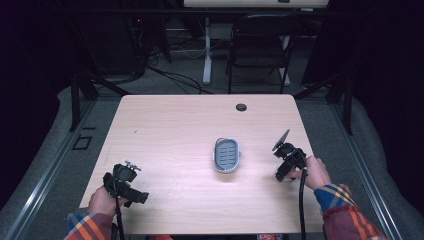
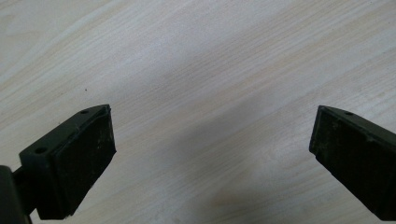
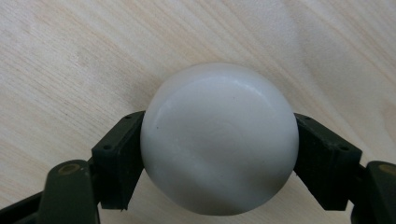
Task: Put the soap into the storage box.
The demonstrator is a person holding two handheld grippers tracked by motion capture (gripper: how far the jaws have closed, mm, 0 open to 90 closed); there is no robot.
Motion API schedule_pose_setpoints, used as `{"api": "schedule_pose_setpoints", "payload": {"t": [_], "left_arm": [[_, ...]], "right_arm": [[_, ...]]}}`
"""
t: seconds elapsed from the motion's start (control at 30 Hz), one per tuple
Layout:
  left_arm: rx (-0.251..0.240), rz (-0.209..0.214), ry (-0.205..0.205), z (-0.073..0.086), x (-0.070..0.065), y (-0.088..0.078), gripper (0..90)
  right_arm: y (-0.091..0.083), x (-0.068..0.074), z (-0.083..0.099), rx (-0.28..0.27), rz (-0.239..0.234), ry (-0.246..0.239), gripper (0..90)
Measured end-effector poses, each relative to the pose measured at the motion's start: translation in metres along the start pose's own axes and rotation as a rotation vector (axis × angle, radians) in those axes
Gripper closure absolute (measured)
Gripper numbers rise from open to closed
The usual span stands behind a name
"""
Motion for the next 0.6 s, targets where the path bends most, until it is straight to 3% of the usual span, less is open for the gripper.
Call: {"api": "schedule_pose_setpoints", "payload": {"t": [0.47, 0.53, 0.6], "left_arm": [[-0.001, -0.001, 0.002, -0.0001, -0.0002, -0.0002, 0.0], [0.0, 0.0, 0.002, 0.0, -0.0003, -0.0001, 0.0], [-0.001, -0.001, 0.003, -0.0002, -0.0004, 0.0001, 0.0]], "right_arm": [[-0.0067, 0.0022, -0.0017, -0.006, -0.002, -0.023, 24.1], [-0.0055, 0.0038, -0.003, -0.028, -0.005, -0.009, 24.1], [-0.0083, 0.0025, -0.0021, 0.002, -0.002, -0.032, 24.1]]}}
Point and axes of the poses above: each handheld gripper's, and its own axes: y roughly forward along the jaws, z roughly out of its underside, x roughly to its left, the point moved 8 cm from there along y, roughly forward along the jaws, and after that the axes turned 3 degrees about -x, right-handed, at the moved point
